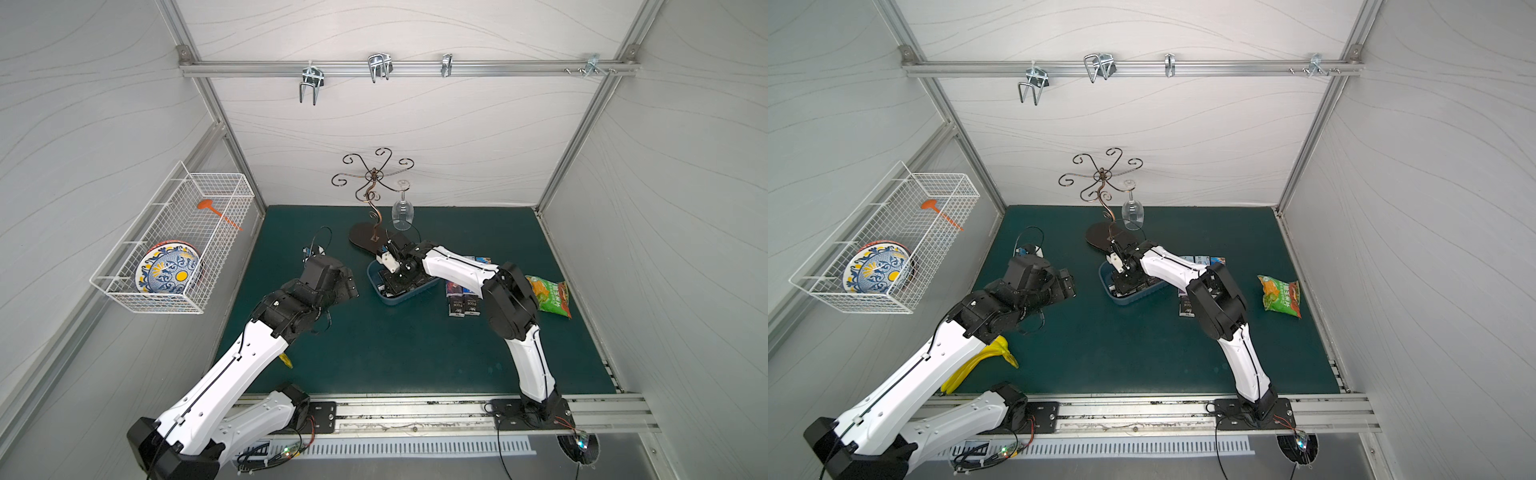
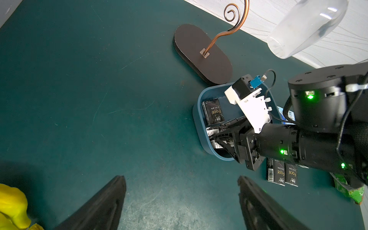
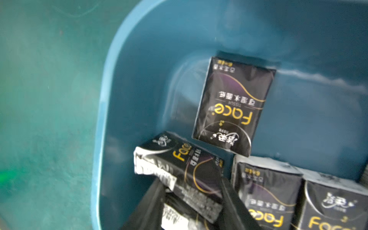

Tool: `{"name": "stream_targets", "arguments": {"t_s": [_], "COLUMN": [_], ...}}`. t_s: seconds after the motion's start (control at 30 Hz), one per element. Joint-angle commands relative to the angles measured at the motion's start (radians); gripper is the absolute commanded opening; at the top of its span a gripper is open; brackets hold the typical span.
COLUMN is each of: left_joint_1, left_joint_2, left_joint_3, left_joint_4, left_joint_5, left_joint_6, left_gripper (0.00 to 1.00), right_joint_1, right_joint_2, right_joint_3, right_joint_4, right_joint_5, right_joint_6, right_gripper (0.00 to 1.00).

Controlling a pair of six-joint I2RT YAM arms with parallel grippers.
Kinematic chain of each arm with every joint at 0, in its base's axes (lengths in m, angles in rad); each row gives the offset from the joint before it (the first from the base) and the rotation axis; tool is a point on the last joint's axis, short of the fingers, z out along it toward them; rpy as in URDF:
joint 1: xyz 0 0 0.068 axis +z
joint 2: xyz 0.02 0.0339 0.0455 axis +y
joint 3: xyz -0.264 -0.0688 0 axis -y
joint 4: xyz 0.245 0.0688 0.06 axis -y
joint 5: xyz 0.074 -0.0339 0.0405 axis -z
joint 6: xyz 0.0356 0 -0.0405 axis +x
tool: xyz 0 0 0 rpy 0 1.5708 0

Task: Take the pocket tissues out of the storage box
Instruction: Pick up the pocket tissues from the storage box.

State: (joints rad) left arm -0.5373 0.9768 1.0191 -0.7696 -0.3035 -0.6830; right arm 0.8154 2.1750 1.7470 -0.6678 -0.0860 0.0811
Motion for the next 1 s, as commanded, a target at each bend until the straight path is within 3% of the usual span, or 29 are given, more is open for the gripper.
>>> {"name": "stream_targets", "arguments": {"t_s": [0.0, 0.4, 0.57, 0.97], "left_joint_1": [0.003, 0.003, 0.003, 0.004], "left_joint_2": [-0.002, -0.002, -0.004, -0.027], "left_joint_3": [0.015, 0.01, 0.009, 0.001], "left_joint_4": [0.018, 0.024, 0.026, 0.042], "left_joint_5": [-0.021, -0.02, -0.019, -0.01], "left_joint_6": [0.015, 0.01, 0.01, 0.007], "left_gripper": [0.92, 0.92, 0.92, 0.92], "right_joint_1": [-0.006, -0.065, -0.08, -0.059], "right_joint_2": [-0.032, -0.265, -0.334, -0.8], "right_joint_3": [-0.041, -0.173, -0.229, -0.734], "right_joint_4": [0.002, 0.129, 0.107, 0.063], "right_joint_5": [-0.009, -0.003, 0.031, 0.075], "right_joint_6": [0.018, 0.079, 0.083, 0.229], "right_gripper": [0.39, 0.22, 0.22, 0.25]}}
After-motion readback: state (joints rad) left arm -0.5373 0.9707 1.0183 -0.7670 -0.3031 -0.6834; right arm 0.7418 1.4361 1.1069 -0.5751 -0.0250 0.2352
